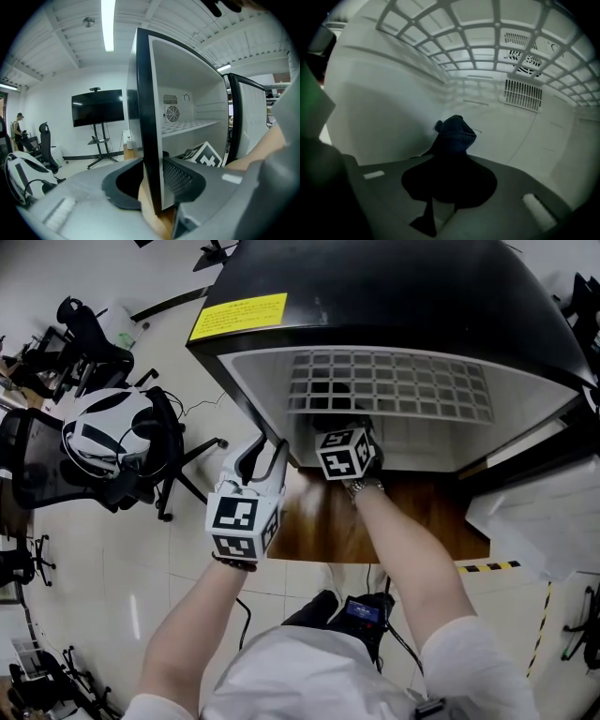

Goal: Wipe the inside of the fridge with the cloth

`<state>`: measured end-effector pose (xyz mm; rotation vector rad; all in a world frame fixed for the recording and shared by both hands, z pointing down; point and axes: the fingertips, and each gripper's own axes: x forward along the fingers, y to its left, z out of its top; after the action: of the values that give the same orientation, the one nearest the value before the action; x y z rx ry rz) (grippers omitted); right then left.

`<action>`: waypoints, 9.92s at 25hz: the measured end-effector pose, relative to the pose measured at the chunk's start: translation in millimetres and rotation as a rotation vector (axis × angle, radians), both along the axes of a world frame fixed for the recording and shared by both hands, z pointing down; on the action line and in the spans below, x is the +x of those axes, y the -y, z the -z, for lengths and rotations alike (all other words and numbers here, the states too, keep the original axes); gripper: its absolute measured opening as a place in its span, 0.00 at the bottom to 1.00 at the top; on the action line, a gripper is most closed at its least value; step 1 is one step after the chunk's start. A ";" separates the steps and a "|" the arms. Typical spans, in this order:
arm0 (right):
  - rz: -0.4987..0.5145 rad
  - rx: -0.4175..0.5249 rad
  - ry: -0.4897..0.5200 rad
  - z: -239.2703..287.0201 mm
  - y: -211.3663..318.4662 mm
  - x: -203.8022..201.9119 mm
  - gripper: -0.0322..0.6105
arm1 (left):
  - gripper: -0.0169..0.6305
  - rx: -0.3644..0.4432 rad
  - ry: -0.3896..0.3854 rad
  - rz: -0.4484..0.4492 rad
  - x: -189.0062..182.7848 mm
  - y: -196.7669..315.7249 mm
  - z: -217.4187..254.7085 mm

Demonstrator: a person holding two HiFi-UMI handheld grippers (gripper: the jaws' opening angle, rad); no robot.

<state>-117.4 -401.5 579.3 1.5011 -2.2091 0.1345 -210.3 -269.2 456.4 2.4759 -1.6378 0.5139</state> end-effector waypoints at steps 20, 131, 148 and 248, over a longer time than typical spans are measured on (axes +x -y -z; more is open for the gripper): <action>-0.197 0.000 -0.063 -1.0 -3.4 126.9 0.16 | 0.22 0.001 0.000 0.014 -0.8 1.2 1.3; -0.314 -0.115 -0.096 -14.8 -110.2 223.1 0.16 | 0.21 -0.041 -0.022 0.055 -2.5 0.4 -0.5; 0.061 -0.013 0.036 70.8 -174.5 175.0 0.16 | 0.26 -0.053 -0.161 -0.254 75.5 -64.0 -13.7; 0.361 0.031 0.225 140.3 -255.4 231.5 0.05 | 0.15 -0.067 -0.329 -0.136 331.6 158.2 -95.7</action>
<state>114.1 -146.1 438.9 1.1228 -2.6334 0.1586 121.3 -427.5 552.1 2.4721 -1.3146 0.1576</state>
